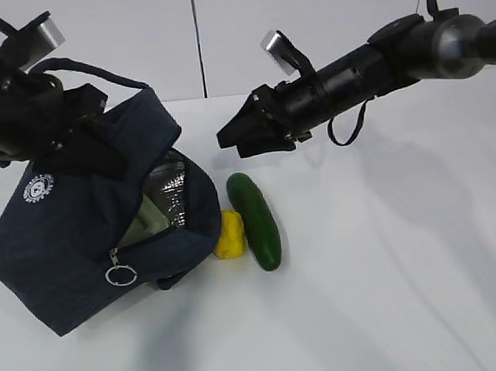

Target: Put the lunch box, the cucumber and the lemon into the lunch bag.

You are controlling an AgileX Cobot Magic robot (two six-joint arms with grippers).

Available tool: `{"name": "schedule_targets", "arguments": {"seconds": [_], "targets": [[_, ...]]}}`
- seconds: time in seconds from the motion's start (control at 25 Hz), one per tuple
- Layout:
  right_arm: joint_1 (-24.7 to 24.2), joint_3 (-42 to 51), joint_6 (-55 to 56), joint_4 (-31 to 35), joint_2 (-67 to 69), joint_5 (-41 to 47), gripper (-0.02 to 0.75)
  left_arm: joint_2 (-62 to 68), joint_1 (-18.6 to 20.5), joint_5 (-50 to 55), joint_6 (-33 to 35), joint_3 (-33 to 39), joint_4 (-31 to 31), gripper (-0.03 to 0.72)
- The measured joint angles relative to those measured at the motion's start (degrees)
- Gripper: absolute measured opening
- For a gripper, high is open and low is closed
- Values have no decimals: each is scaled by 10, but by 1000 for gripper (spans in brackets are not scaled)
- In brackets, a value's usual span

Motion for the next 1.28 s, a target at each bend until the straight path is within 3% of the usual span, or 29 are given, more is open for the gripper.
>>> {"name": "schedule_targets", "arguments": {"seconds": [0.32, 0.56, 0.8, 1.28], "targets": [[9, -24, 114, -207, -31, 10, 445, 0, 0, 0, 0, 0, 0, -8], [55, -24, 182, -327, -31, -41, 445, 0, 0, 2, 0, 0, 0, -8], [89, -24, 208, -364, -31, -91, 445, 0, 0, 4, 0, 0, 0, -8], [92, -24, 233, -374, 1, -109, 445, 0, 0, 7, 0, 0, 0, -8]]}}
